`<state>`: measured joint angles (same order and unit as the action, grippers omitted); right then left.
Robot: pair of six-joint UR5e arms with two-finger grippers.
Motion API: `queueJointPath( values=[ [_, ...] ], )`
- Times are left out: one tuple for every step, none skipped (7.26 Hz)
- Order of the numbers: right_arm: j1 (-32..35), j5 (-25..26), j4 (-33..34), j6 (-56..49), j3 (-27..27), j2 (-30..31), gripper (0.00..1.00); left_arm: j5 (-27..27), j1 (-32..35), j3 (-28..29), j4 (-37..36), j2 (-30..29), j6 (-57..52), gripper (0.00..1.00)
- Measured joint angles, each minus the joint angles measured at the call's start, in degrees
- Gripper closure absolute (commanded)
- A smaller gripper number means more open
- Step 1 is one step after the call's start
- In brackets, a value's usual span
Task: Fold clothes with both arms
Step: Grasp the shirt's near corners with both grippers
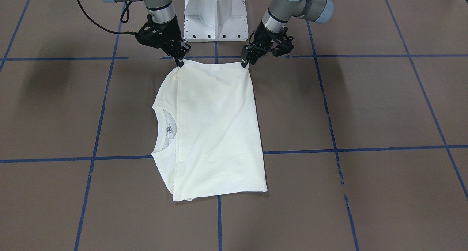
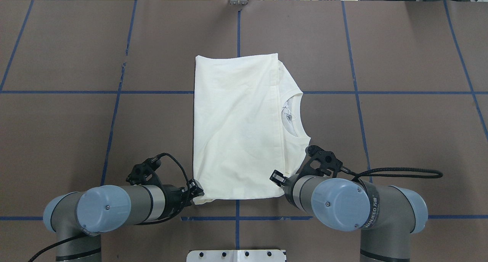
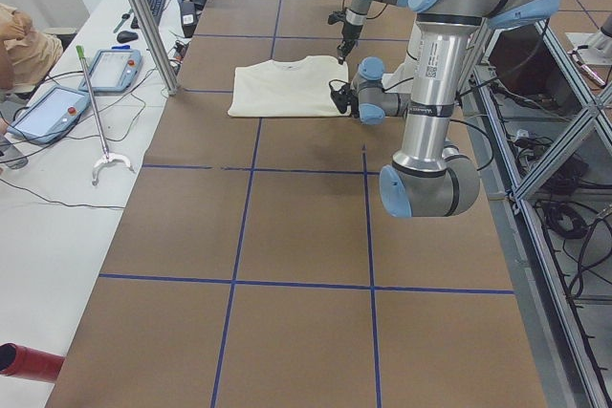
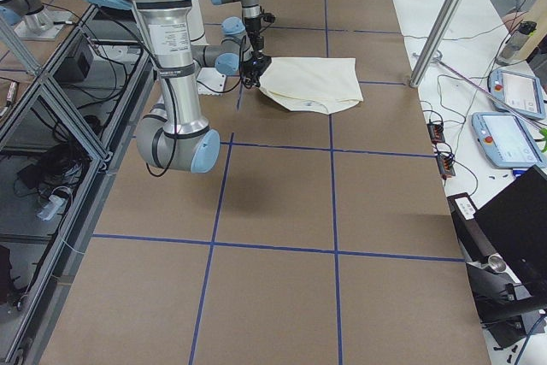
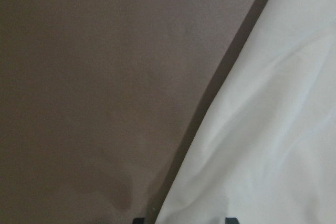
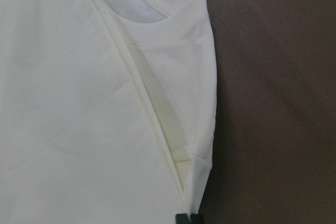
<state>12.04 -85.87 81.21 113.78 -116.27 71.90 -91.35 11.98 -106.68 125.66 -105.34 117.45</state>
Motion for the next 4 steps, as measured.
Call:
queueJointPath(
  values=[
    [0.03,0.0,0.0,0.0,-0.05,0.02,1.0,0.02,-0.02,0.35,-0.04,-0.05,-0.02,1.0],
    [0.06,0.0,0.0,-0.03,-0.08,0.01,1.0,0.03,-0.12,0.53,-0.06,-0.15,0.0,1.0],
    [0.06,0.0,0.0,-0.04,-0.1,0.0,1.0,0.03,-0.24,0.54,-0.06,-0.21,0.03,1.0],
    [0.0,0.0,0.0,-0.03,-0.12,-0.03,1.0,0.01,-0.3,0.07,-0.07,-0.22,0.07,1.0]
  ],
)
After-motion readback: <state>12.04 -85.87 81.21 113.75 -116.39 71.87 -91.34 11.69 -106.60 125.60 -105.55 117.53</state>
